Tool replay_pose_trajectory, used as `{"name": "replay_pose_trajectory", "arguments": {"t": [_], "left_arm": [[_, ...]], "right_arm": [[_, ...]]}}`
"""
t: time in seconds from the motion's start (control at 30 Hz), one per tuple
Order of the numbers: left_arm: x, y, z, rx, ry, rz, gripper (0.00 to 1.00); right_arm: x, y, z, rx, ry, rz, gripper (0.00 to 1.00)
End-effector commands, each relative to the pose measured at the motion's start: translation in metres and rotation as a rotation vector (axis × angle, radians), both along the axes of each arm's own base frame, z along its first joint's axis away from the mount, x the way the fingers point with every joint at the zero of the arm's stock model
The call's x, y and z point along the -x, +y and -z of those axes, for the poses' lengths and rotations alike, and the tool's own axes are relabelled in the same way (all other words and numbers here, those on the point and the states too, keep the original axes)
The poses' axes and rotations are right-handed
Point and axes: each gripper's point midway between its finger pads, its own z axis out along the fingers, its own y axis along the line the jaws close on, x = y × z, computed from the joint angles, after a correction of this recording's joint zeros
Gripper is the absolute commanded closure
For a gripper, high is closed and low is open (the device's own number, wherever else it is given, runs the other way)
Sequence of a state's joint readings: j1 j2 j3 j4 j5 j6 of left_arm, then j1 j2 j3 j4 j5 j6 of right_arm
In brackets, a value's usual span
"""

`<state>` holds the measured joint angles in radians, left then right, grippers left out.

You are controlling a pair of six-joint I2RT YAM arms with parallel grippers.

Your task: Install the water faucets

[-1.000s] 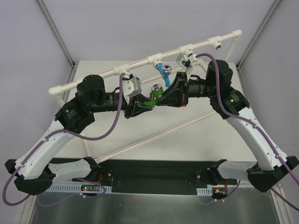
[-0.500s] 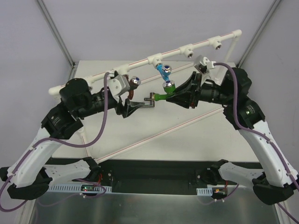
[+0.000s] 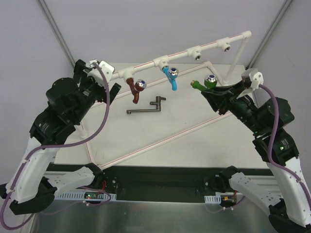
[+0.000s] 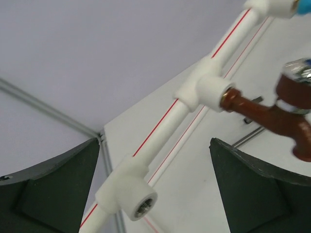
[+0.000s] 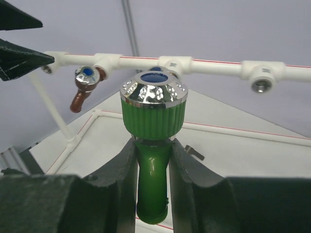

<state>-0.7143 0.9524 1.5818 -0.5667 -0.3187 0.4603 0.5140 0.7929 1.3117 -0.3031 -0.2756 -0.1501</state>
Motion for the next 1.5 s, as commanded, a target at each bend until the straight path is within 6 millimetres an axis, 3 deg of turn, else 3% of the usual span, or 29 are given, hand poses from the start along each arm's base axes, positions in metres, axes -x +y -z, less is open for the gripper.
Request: {"name": "replay_pose_trajectory", "arguments": {"t": [0.0, 0.03, 0.37, 0.53, 0.77, 0.83, 0.9, 1.03, 1.37, 1.47], "left_arm": [[-0.024, 0.042, 0.011, -0.106, 0.032, -0.183, 0.05], [-0.028, 0.049, 0.014, -0.114, 0.042, -0.206, 0.05], [-0.059, 0.041, 0.049, -0.307, 0.145, -0.196, 0.06], [-0.072, 0.049, 0.06, -0.381, 0.175, -0.266, 0.1], [-0.081, 0.054, 0.086, -0.435, 0.217, -0.315, 0.3], [-0.082, 0.052, 0.094, -0.425, 0.226, -0.317, 0.44], [-0.081, 0.051, 0.103, -0.408, 0.238, -0.312, 0.58], [-0.08, 0.048, 0.115, -0.394, 0.242, -0.298, 0.75], [-0.074, 0.041, 0.13, -0.31, 0.22, -0.267, 1.0], [-0.073, 0.04, 0.138, -0.309, 0.226, -0.262, 1.0]], "right_arm": [[-0.019, -0.033, -0.007, -0.036, -0.031, 0.217, 0.98], [-0.02, -0.035, -0.004, -0.036, -0.026, 0.232, 0.98], [-0.037, -0.057, 0.007, -0.023, -0.019, 0.381, 0.98], [-0.056, -0.071, 0.015, -0.037, -0.061, 0.499, 0.98], [-0.075, -0.069, 0.014, -0.089, -0.173, 0.538, 0.98], [-0.079, -0.068, 0.006, -0.109, -0.224, 0.543, 0.98], [-0.086, -0.067, 0.012, -0.102, -0.236, 0.554, 0.99], [-0.099, -0.065, 0.005, -0.128, -0.311, 0.573, 0.98], [-0.134, -0.03, 0.013, -0.123, -0.425, 0.482, 0.98], [-0.137, -0.028, 0.015, -0.148, -0.444, 0.444, 0.98]]}}
